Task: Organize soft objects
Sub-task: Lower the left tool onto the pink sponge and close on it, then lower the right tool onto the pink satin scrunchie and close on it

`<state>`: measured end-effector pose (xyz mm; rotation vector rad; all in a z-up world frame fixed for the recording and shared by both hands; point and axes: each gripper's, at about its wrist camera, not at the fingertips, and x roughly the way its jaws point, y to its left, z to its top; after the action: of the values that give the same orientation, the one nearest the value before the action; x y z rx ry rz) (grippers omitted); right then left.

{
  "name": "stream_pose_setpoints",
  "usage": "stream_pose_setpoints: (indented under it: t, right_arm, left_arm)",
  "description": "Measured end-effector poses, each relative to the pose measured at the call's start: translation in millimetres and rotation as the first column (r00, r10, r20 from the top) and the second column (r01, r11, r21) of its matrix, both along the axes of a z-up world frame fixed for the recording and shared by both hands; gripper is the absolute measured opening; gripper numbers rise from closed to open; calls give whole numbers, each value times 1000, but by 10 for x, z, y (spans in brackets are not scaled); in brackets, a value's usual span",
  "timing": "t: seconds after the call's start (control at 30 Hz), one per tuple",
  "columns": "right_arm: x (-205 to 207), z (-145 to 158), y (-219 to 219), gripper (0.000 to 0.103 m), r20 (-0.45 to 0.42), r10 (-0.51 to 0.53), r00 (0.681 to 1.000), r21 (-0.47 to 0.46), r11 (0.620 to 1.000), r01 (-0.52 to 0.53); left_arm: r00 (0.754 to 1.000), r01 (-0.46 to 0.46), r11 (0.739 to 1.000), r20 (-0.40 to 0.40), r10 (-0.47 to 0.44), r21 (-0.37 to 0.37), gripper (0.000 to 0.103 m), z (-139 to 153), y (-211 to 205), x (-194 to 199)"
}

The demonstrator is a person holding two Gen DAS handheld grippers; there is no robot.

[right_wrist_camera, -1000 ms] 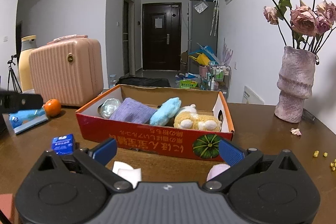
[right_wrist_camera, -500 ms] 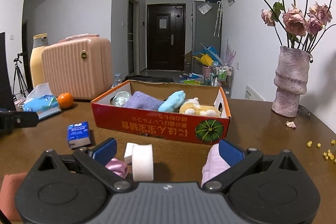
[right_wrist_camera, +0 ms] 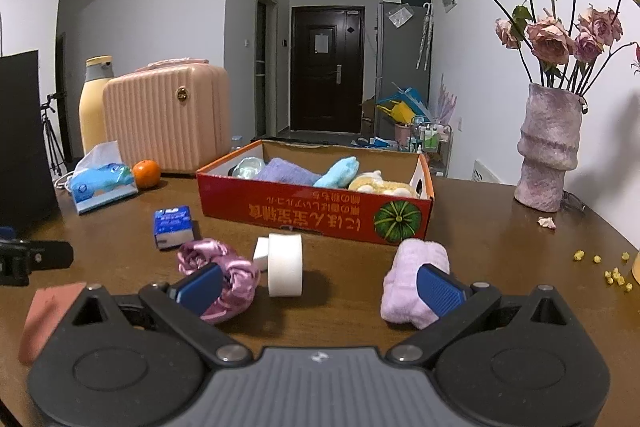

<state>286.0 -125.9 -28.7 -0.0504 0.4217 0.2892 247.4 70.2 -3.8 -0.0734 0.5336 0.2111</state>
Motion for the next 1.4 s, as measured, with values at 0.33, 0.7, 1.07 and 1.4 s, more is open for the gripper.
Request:
stream_pose_setpoints:
  t: [0.33, 0.7, 1.07, 1.4]
  right_arm:
    - [-52, -156, -148, 103, -39, 10, 999, 0, 1000, -10]
    - [-11, -279, -163, 103, -80, 15, 997, 2, 1000, -14]
    - [10, -343, -88, 103, -95, 10, 995, -34, 999, -13]
    - [36, -387, -30, 103, -107, 8, 994, -61, 998, -15]
  left_arm:
    - [993, -86, 996, -75, 86, 11, 103, -214, -102, -74]
    - [968, -183, 981, -160, 191, 59, 103, -522, -214, 72]
    - [959, -184, 983, -213, 186, 29, 84, -680, -141, 174]
    - [972, -134, 991, -194, 134, 15, 79, -655, -52, 192]
